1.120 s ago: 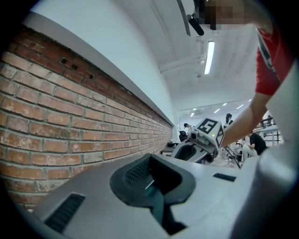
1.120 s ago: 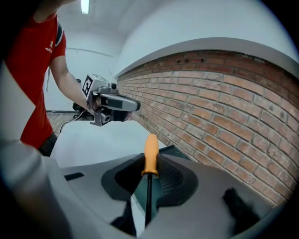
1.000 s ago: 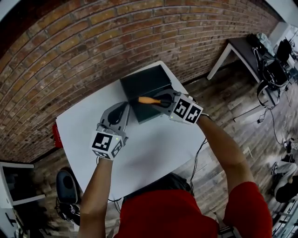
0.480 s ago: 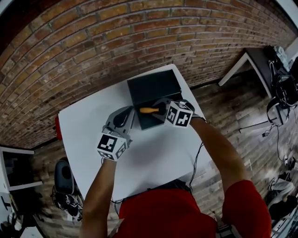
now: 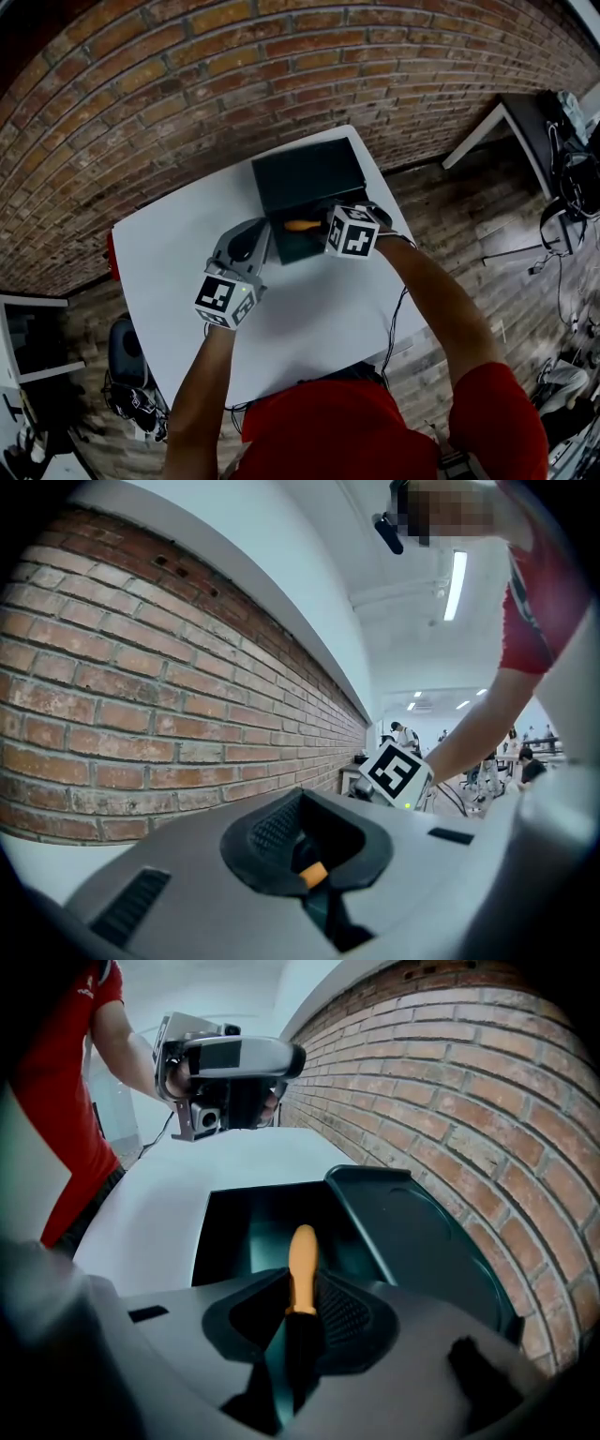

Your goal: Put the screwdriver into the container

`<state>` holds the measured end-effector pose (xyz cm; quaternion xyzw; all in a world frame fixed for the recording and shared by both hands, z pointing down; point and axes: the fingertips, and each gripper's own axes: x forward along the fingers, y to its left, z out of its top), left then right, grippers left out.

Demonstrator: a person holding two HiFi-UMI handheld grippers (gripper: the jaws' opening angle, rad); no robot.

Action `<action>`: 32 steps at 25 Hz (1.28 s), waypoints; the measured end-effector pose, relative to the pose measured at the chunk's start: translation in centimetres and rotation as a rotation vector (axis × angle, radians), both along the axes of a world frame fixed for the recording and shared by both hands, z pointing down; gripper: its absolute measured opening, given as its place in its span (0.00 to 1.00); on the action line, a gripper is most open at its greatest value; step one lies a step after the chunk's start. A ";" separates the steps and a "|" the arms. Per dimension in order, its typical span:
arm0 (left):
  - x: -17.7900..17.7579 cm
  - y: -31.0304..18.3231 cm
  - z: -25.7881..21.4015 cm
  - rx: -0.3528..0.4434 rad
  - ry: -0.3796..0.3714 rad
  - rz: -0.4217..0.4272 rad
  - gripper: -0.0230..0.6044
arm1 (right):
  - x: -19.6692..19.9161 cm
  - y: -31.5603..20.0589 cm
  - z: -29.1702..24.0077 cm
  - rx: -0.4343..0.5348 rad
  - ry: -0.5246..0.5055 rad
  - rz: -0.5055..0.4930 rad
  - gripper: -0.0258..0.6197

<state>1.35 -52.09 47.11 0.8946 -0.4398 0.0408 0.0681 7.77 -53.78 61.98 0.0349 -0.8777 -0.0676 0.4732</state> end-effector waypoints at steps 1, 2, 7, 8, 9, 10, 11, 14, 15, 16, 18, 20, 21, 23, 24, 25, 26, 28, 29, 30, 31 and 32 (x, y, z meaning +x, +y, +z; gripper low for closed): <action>0.1 -0.1 0.1 -0.001 0.001 0.001 0.06 | 0.1 0.0 0.1 -0.003 0.002 0.005 0.18; 0.2 -0.2 0.1 -0.003 0.001 0.001 0.06 | 0.2 -0.1 0.0 -0.007 -0.002 0.014 0.18; 0.5 -0.2 0.2 -0.002 0.006 0.005 0.06 | 0.4 -0.6 -1.1 -0.022 -0.031 0.051 0.20; 0.5 -0.2 0.2 -0.002 0.007 0.007 0.06 | 0.5 -0.7 -1.5 -0.021 -0.042 0.056 0.20; 0.6 -0.2 0.2 -0.002 0.008 0.008 0.06 | 0.6 -0.8 -1.9 -0.019 -0.057 0.064 0.20; 0.6 -0.1 0.2 -0.001 0.009 0.010 0.06 | 0.7 -0.9 -2.4 -0.018 -0.077 0.074 0.20; 0.7 -0.1 0.1 0.000 0.010 0.012 0.06 | 0.9 -0.9 -3.0 -0.017 -0.099 0.086 0.20; 1.0 0.0 -0.1 0.003 0.012 0.017 0.06 | 1.1 -0.9 -5.7 -0.022 -0.197 0.125 0.20; 1.1 0.2 -0.2 0.004 0.012 0.019 0.06 | 1.2 -0.8 -6.7 -0.024 -0.243 0.142 0.20; 1.2 0.4 -0.3 0.006 0.012 0.022 0.06 | 1.3 -0.7 -7.8 -0.025 -0.293 0.161 0.19; 1.5 0.8 -0.7 0.016 0.008 0.033 0.06 | 1.3 -0.4 -10.2 -0.027 -0.402 0.201 0.19; 1.8 1.3 -1.4 0.033 0.004 0.047 0.06 | 1.4 0.2 -12.5 -0.021 -0.507 0.235 0.16; 2.0 1.6 -1.8 0.043 0.004 0.053 0.06 | 1.4 0.6 -13.6 -0.014 -0.554 0.249 0.16; 2.3 2.1 -2.8 0.065 0.008 0.063 0.06 | 1.6 1.5 -15.8 0.006 -0.640 0.273 0.14; 2.5 2.5 -3.4 0.079 0.012 0.066 0.06 | 1.7 2.0 -16.8 0.016 -0.683 0.286 0.14; 2.7 2.8 -4.0 0.094 0.014 0.070 0.06 | 1.7 2.6 -17.8 0.027 -0.725 0.301 0.13; 2.9 3.3 -4.7 0.109 0.016 0.073 0.06 | 1.8 3.2 -18.7 0.039 -0.768 0.318 0.13; 3.2 4.2 -5.9 0.137 0.024 0.081 0.06 | 1.9 4.5 -20.3 0.062 -0.849 0.352 0.13; 3.4 4.7 -6.5 0.151 0.028 0.085 0.06 | 1.9 5.2 -20.9 0.073 -0.881 0.366 0.12; 3.6 5.2 -7.1 0.165 0.031 0.089 0.06 | 1.9 5.8 -21.4 0.083 -0.907 0.378 0.12; 3.8 5.7 -7.7 0.179 0.033 0.093 0.06 | 1.8 6.4 -21.9 0.092 -0.927 0.386 0.12; 3.9 6.2 -8.2 0.193 0.036 0.097 0.06 | 1.7 6.9 -22.3 0.100 -0.944 0.391 0.11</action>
